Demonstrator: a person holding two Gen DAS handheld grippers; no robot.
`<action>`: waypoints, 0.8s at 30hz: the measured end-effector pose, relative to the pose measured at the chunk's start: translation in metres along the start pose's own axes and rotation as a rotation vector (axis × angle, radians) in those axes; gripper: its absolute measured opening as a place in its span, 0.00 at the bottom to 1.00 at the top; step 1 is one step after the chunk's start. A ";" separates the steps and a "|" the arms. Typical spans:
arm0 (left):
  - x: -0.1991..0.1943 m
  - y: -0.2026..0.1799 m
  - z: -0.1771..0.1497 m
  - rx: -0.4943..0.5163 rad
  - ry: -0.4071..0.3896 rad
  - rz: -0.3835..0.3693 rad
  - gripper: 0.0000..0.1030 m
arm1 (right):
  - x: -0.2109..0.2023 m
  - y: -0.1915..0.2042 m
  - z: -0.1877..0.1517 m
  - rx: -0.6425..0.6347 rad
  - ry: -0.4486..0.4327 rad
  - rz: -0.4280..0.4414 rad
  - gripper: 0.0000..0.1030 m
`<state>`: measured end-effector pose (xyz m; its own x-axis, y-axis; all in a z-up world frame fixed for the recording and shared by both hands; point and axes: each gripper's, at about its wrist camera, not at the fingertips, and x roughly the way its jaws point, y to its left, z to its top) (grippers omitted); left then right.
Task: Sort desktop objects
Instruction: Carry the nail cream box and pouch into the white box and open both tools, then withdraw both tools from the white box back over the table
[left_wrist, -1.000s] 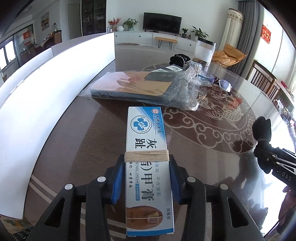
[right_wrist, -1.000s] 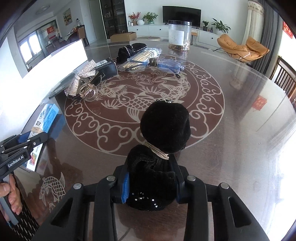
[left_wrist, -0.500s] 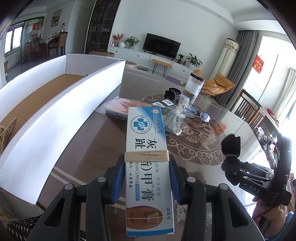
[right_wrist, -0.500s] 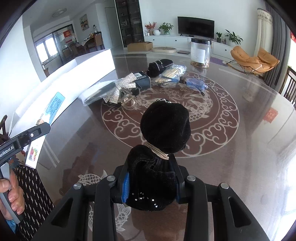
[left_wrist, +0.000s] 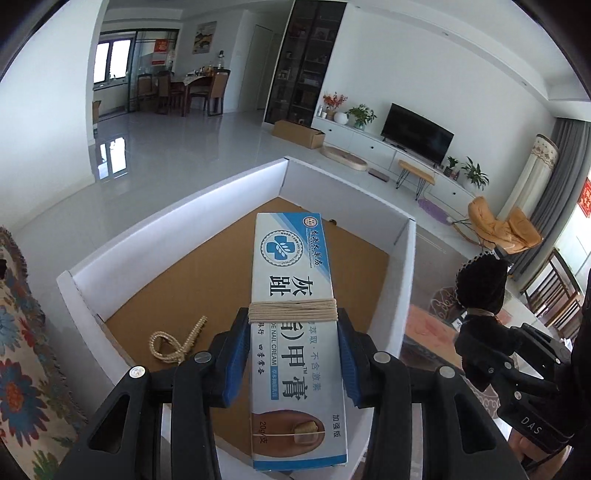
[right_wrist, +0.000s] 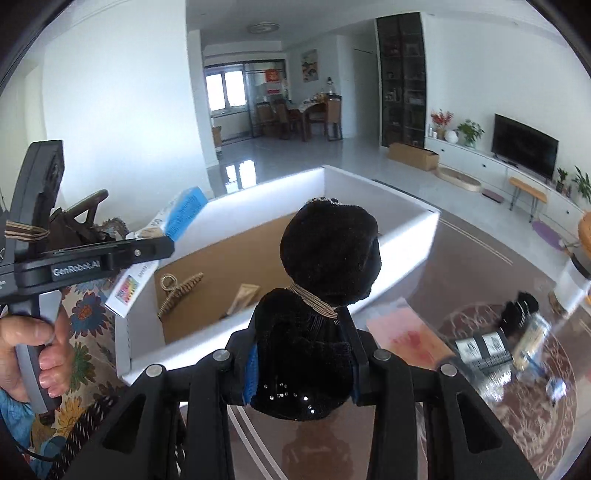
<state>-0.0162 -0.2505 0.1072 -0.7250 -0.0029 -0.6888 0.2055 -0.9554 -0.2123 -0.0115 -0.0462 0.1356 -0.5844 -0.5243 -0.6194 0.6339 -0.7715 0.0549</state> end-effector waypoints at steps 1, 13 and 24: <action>0.011 0.008 0.006 0.002 0.028 0.024 0.42 | 0.017 0.010 0.015 -0.022 0.008 0.016 0.36; 0.109 0.034 0.009 0.024 0.306 0.197 0.44 | 0.184 0.026 0.065 -0.016 0.268 0.022 0.77; 0.034 -0.019 -0.014 0.100 0.107 0.130 0.69 | 0.068 -0.018 0.002 0.081 0.027 0.014 0.92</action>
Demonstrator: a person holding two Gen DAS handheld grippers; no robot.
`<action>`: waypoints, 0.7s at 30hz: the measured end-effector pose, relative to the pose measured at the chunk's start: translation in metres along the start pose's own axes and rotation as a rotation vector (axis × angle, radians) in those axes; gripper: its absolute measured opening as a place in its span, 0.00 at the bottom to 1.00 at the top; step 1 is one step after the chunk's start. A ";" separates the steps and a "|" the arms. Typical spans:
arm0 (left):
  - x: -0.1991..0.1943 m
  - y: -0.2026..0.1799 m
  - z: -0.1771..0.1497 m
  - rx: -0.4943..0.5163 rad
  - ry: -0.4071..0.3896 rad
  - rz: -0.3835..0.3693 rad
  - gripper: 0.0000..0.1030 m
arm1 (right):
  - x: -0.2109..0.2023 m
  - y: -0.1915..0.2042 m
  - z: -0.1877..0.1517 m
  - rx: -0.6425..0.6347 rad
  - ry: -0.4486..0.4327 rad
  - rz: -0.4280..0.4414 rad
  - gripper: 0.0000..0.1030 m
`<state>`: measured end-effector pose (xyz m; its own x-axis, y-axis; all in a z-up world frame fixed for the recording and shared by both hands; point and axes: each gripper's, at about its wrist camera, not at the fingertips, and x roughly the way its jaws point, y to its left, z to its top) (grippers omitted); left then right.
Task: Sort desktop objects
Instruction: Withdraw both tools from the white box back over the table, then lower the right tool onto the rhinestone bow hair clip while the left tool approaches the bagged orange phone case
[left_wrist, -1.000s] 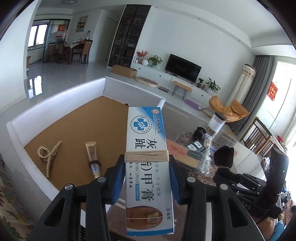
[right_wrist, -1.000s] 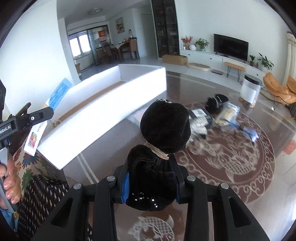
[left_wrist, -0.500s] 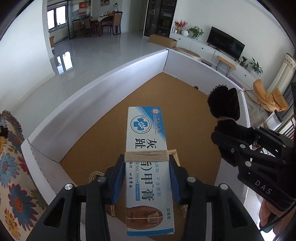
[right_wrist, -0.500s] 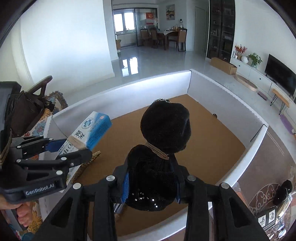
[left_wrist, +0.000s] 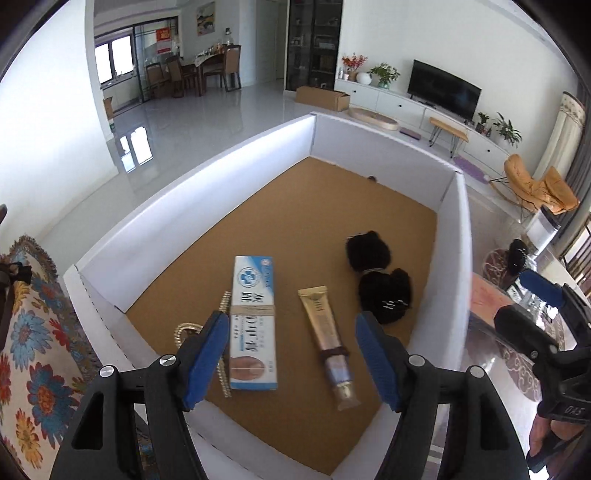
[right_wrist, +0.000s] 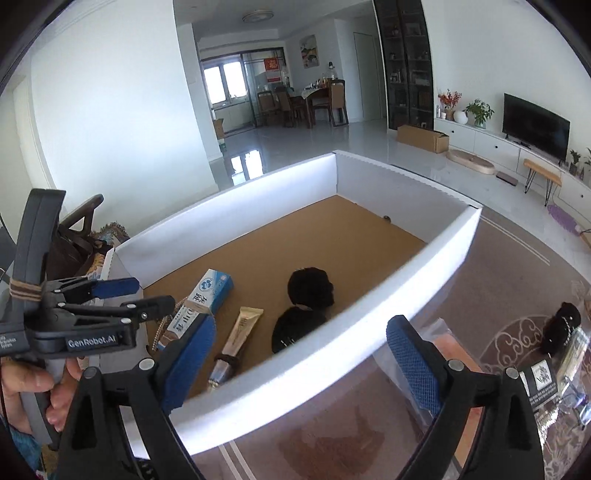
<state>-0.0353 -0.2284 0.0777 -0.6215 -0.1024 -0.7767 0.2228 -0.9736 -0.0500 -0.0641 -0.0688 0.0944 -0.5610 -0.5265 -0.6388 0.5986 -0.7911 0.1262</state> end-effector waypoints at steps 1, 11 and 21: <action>-0.009 -0.013 -0.001 0.021 -0.013 -0.029 0.69 | -0.014 -0.009 -0.014 0.005 -0.021 -0.023 0.93; -0.018 -0.181 -0.071 0.241 0.080 -0.245 0.93 | -0.127 -0.157 -0.177 0.274 0.051 -0.397 0.99; 0.054 -0.232 -0.104 0.226 0.166 -0.117 0.93 | -0.154 -0.193 -0.224 0.387 0.118 -0.529 0.99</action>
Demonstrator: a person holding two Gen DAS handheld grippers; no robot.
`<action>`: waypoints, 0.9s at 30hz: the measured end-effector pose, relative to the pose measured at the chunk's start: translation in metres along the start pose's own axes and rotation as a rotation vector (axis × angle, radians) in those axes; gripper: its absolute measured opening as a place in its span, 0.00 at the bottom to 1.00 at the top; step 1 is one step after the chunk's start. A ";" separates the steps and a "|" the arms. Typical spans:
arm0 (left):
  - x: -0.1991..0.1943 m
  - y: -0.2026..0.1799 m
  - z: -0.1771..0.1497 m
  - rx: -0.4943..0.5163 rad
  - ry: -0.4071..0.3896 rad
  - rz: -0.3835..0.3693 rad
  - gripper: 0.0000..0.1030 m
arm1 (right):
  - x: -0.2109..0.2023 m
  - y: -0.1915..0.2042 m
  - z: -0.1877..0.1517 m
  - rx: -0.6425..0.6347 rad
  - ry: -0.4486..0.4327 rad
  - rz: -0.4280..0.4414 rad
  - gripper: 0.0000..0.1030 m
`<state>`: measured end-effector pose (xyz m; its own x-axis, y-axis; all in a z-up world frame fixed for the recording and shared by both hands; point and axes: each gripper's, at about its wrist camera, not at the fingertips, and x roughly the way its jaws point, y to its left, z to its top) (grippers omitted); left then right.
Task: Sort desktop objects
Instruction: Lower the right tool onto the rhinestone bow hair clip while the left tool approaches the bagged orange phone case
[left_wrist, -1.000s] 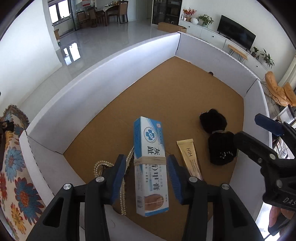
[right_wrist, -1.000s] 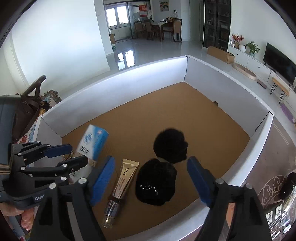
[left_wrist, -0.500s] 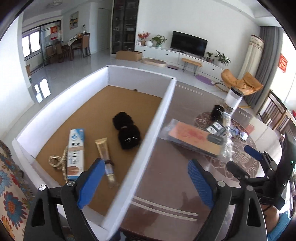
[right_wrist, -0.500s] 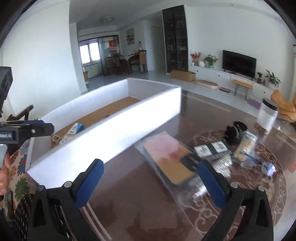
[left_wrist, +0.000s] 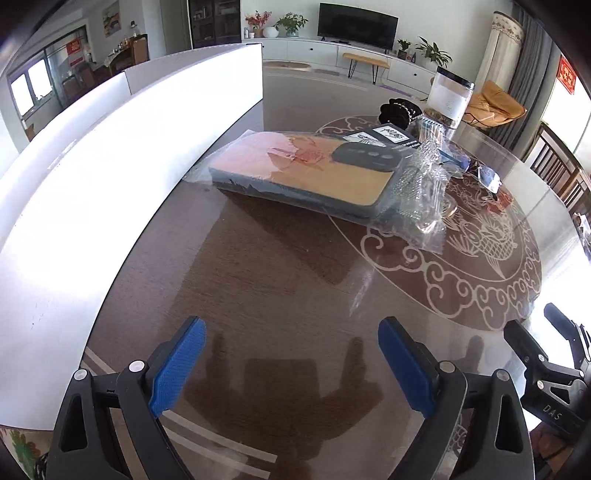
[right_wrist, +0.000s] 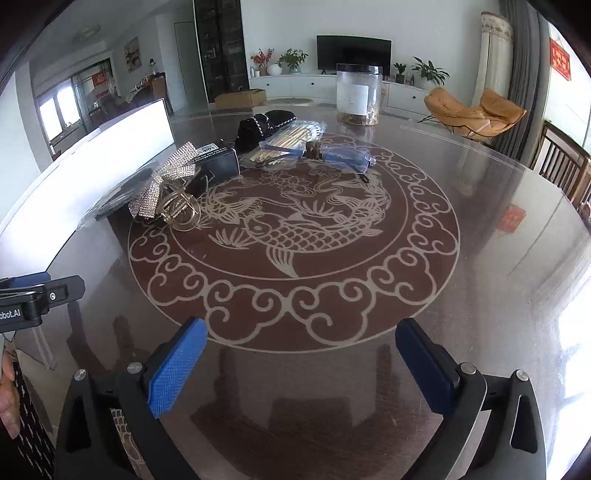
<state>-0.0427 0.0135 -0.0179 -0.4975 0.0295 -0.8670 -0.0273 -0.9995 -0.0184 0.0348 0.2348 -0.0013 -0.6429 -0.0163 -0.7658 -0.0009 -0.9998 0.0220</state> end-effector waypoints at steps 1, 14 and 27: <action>0.003 0.001 -0.001 0.006 -0.003 0.020 0.93 | 0.002 0.001 0.000 -0.010 0.011 -0.004 0.99; 0.019 0.022 -0.014 -0.075 -0.046 0.077 1.00 | 0.017 0.006 0.000 -0.018 0.076 -0.033 1.00; 0.020 0.041 -0.011 -0.188 -0.063 0.121 1.00 | 0.067 0.055 0.155 -0.036 0.001 0.064 1.00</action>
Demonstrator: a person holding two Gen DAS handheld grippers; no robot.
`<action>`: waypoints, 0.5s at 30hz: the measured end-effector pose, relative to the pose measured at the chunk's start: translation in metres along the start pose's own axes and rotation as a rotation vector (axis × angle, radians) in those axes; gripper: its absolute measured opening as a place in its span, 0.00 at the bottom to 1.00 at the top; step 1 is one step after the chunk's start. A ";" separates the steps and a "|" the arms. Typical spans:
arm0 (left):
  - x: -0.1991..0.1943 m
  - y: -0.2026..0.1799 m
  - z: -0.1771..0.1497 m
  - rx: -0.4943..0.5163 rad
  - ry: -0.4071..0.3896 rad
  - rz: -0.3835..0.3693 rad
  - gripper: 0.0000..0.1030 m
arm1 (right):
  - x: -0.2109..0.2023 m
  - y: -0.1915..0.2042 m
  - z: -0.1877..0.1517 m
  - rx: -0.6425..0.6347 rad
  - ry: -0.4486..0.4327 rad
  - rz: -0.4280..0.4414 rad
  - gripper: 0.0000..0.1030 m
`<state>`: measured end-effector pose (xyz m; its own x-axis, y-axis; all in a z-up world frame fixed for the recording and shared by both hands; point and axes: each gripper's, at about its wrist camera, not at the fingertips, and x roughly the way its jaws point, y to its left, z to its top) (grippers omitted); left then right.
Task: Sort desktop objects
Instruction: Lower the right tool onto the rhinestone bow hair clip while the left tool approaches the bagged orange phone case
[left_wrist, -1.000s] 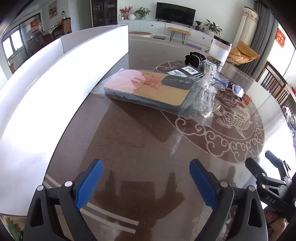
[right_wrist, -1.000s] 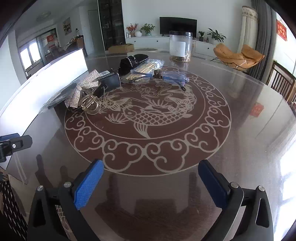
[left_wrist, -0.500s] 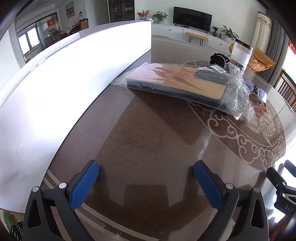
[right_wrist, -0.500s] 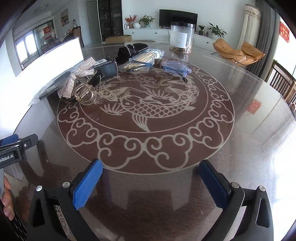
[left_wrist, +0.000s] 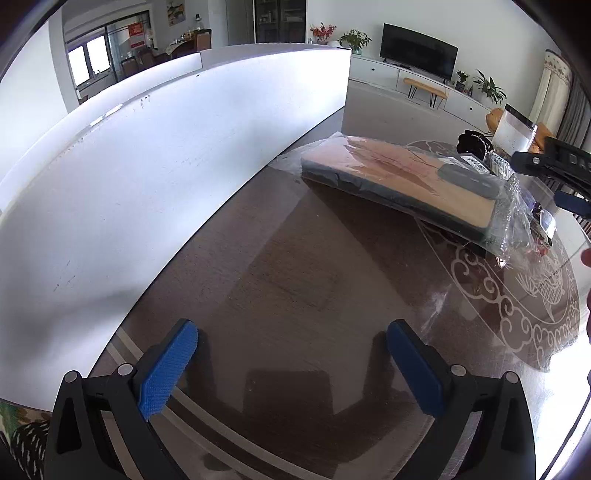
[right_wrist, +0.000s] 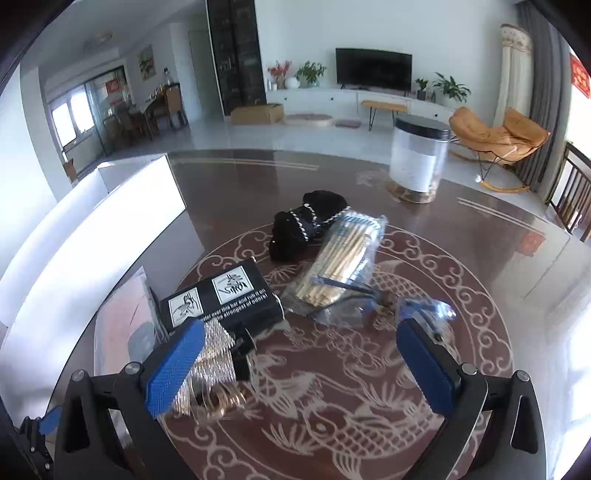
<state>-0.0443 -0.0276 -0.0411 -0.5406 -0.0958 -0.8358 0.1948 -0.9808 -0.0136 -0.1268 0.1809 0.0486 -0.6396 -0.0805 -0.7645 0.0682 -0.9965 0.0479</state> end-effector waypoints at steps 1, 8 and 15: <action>-0.001 0.001 0.000 -0.002 -0.003 -0.006 1.00 | 0.015 0.009 0.010 -0.029 0.057 -0.002 1.00; -0.007 0.012 0.003 -0.040 -0.028 -0.042 1.00 | 0.028 0.089 -0.002 -0.362 0.218 0.265 0.97; -0.017 0.015 0.002 -0.048 -0.063 -0.080 1.00 | 0.026 0.068 -0.012 -0.239 0.172 0.053 0.97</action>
<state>-0.0334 -0.0405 -0.0259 -0.6058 -0.0296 -0.7951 0.1868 -0.9767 -0.1060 -0.1292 0.1114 0.0245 -0.4923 -0.1073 -0.8638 0.2896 -0.9560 -0.0462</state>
